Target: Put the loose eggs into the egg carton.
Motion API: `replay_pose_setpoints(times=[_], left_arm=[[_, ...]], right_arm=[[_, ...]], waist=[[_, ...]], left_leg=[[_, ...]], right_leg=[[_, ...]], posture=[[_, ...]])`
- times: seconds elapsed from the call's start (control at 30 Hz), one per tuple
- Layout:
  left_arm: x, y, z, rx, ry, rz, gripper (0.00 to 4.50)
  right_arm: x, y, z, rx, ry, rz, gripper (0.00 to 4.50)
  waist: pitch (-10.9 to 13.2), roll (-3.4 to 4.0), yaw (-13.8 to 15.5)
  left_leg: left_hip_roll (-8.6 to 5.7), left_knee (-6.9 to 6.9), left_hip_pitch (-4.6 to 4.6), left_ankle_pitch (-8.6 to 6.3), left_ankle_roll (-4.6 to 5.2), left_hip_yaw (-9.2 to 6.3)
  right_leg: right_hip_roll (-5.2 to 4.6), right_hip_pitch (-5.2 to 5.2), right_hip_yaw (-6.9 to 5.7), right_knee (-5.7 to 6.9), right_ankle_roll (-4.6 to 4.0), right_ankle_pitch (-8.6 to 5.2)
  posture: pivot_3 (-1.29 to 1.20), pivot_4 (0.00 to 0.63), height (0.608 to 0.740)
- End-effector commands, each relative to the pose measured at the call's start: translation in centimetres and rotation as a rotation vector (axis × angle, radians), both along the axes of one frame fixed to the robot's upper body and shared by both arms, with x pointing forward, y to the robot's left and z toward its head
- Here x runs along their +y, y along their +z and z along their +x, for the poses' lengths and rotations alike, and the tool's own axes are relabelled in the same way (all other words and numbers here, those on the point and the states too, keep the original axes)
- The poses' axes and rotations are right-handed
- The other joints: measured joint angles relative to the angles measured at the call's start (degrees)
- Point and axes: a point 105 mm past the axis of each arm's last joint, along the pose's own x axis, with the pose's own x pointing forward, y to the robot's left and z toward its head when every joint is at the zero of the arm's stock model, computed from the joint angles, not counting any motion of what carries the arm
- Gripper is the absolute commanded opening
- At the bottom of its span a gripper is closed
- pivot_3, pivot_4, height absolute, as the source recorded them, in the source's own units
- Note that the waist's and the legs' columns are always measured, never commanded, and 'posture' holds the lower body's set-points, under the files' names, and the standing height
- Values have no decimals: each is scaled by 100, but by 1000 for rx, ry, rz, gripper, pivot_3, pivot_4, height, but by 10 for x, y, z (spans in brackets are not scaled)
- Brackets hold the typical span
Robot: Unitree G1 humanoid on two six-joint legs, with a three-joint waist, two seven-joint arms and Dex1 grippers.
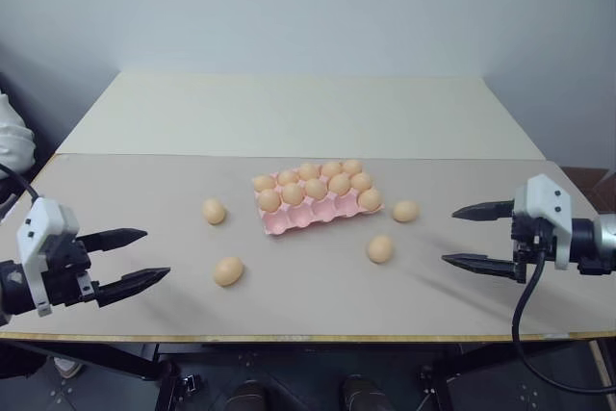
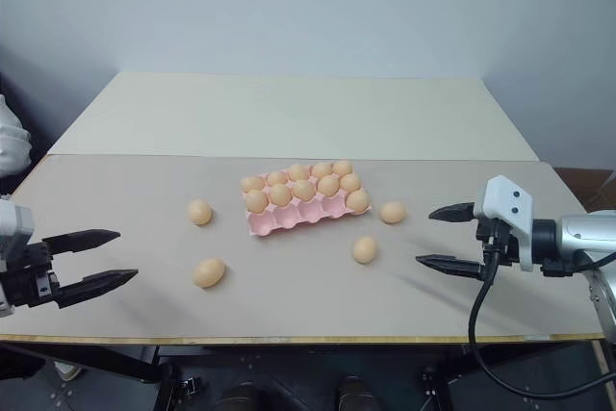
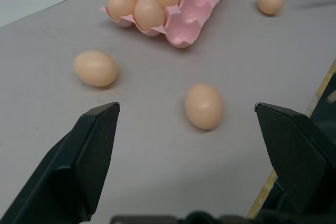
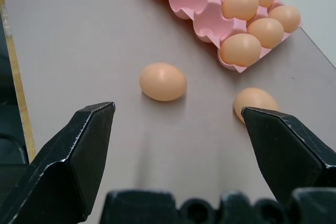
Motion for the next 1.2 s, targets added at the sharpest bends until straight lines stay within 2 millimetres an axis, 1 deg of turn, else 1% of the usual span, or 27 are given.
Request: replay_pose_setpoints(times=[0.03, 0.1, 0.27, 0.37, 0.53, 0.6, 0.7, 0.83, 0.93, 1.0, 1.07, 1.2], left_arm=[[0, 16, 4, -62, 20, -24, 4500], [0, 19, 6, -66, 31, -27, 4500], [-5, 18, 4, -70, -7, -9, 4500], [-11, 19, 5, -84, -37, -9, 4500], [-21, 26, 5, -121, -74, -37, 4500], [-23, 26, 4, -119, -92, -37, 4500], [-27, 28, 7, -126, -108, -44, 4500], [-29, 28, 11, -126, -120, -59, 4500], [-35, 26, 13, -129, -143, -61, 4500], [-38, 27, 14, -137, -149, -65, 4500], [-39, 27, 14, -144, -147, -68, 4500], [-40, 24, 10, -149, -140, -70, 4500]], right_arm=[[1, 9, -1, -45, 17, -9, 4478], [0, 9, -1, -47, 15, -9, 4478], [0, 7, -2, -48, 5, -7, 4478], [0, 3, -1, -42, 3, -8, 4478], [1, 2, 13, -64, -24, -32, 4478], [2, 1, 21, -83, -37, -51, 4478], [5, -8, 43, -108, -86, -91, 4478], [14, -18, 67, -150, -78, -145, 4478], [23, -27, 97, -190, -120, -187, 4478], [26, -34, 111, -198, -140, -222, 4478], [25, -40, 120, -201, -156, -256, 4478], [26, -49, 132, -178, -166, -266, 4478]], waist=[[0, 0, 1], [0, 0, 1], [0, 0, -4], [0, 0, -1], [0, 0, -14], [0, 0, -27], [0, 0, -48], [0, 1, -48], [1, 2, -84], [1, 2, -125], [1, 2, -129], [1, 2, -144]], left_leg=[[0, 0, 0, 0, 0, 0], [0, 0, 0, 0, 0, 0], [0, -1, -1, 0, 0, 0], [0, 1, 1, 0, 0, 0], [0, 1, 3, 0, 0, 1], [0, -1, 4, 0, 0, 3], [0, -1, 5, 0, 0, 3], [-1, 0, 9, 0, 0, 5], [-1, -2, 2, 0, 0, 7], [-1, -1, 2, 0, 0, 8], [0, -3, 2, 0, 0, 7], [0, -3, -8, 0, 0, 7]], right_leg=[[0, 0, 0, 0, 0, 0], [0, 1, 0, 0, 0, 0], [0, -1, 0, 0, 0, 0], [0, 0, 1, 2, 0, 0], [0, 2, 2, 2, 0, 0], [1, 0, 3, 3, 0, 0], [1, 0, 4, 4, 0, 0], [1, 2, 5, 5, -1, 1], [1, -6, 6, 5, -1, 1], [1, -3, 6, 7, -2, 2], [1, -6, 6, 7, -2, 2], [-1, -8, 5, -1, -2, 2]], posture=[[0, 150, 740], [0, 150, 740], [0, 150, 740], [0, 150, 740], [0, 150, 740], [0, 150, 740], [0, 150, 740], [0, 150, 740], [0, 150, 740], [0, 150, 740], [0, 150, 740], [0, 150, 740]])
